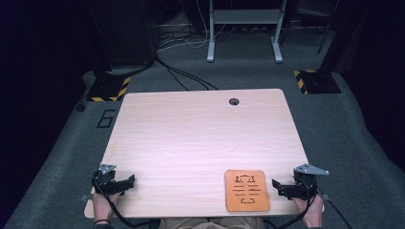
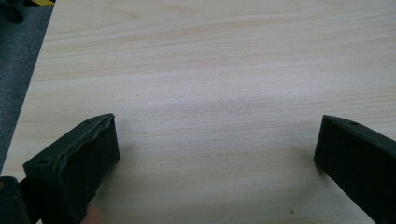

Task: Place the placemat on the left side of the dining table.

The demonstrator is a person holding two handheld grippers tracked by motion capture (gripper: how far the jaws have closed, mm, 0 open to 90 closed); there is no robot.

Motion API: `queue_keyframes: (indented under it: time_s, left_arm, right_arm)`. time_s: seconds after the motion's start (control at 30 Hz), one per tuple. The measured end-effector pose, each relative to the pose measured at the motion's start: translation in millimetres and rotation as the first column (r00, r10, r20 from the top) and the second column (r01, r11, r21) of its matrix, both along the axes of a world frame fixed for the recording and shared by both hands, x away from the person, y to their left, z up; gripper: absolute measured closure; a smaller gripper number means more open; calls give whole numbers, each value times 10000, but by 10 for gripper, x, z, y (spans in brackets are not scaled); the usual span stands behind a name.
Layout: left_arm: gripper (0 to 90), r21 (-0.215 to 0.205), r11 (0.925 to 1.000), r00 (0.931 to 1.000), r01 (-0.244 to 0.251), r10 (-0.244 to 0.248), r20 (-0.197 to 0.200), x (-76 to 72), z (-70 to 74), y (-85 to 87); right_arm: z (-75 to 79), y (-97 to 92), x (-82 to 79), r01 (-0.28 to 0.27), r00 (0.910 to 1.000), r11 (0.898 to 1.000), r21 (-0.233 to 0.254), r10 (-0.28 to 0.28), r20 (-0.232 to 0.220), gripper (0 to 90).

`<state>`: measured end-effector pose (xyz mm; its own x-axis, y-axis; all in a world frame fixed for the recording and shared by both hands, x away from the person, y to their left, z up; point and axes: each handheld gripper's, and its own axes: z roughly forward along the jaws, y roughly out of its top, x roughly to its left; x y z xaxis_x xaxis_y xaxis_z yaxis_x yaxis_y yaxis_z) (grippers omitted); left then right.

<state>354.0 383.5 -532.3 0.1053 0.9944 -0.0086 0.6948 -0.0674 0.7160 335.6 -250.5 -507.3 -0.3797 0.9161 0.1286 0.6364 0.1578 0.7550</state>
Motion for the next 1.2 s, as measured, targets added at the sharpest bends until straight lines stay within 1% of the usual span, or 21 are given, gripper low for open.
queue_keyframes:
  time_s: [0.1, 0.17, 0.2, 0.27, 0.3, 0.5, 0.57, 0.7, 0.77, 0.83, 1.03, 1.07, 1.2]
  left_arm:
    - [0, 2, 10000, 10000, 2, -2, 0, 0, 0, 0]
    - [0, 1, 10000, 10000, 0, 0, 0, 0, 0, 0]
    - [0, 1, 10000, 10000, -2, 2, 1, 0, 0, 0]
    - [0, 1, 10000, 10000, 2, -2, -1, 0, 0, 0]
    - [0, 1, 10000, 10000, 0, 0, 1, 0, 0, 0]
    - [0, 21, 10000, 10000, -10, 10, 1, -1, 1, 0]
    - [0, 7, 10000, 10000, -4, 4, 2, 0, 0, 0]
    - [0, 6, 10000, 10000, -3, 3, -1, 0, 0, 0]
    - [0, 3, 10000, 10000, -15, 15, 1, 0, 0, -1]
    - [0, 0, 10000, 10000, -26, 26, 3, 0, 0, -1]
    - [0, -6, 10000, 10000, -40, 40, -8, -1, 0, -2]
    - [0, 1, 10000, 10000, -36, 36, 4, -1, 0, -2]
    - [0, -13, 10000, 10000, -41, 41, 4, -1, -1, -3]
  right_arm:
    - [12, 48, 1, -146, 9999, 9999, -53, 146, 28, 0]
    - [14, 65, 0, -170, 9999, 9999, -3, 170, 31, 0]
    - [16, 92, 0, -276, 9996, 9996, -60, 276, -4, 0]
    - [15, 103, 1, -293, 9996, 9995, -98, 293, 3, 0]
    - [11, 138, 4, -421, 9991, 9991, -99, 421, -53, 0]
    - [-5, 217, 17, -543, 9984, 9985, -54, 542, -139, 0]
    - [-22, 261, 25, -681, 9975, 9976, -84, 680, -193, 0]
    - [-45, 296, 32, -734, 9970, 9972, -113, 731, -271, 3]
    - [-71, 326, 41, -795, 9964, 9967, -182, 789, -315, 13]
    - [-85, 349, 41, -779, 9964, 9962, -394, 765, -377, 18]
    - [-108, 389, 47, -885, 9954, 9946, -539, 863, -423, 18]
    - [-108, 397, 47, -925, 9949, 9944, -503, 902, -448, 18]
    - [-124, 423, 49, -947, 9943, 9932, -680, 910, -557, 16]
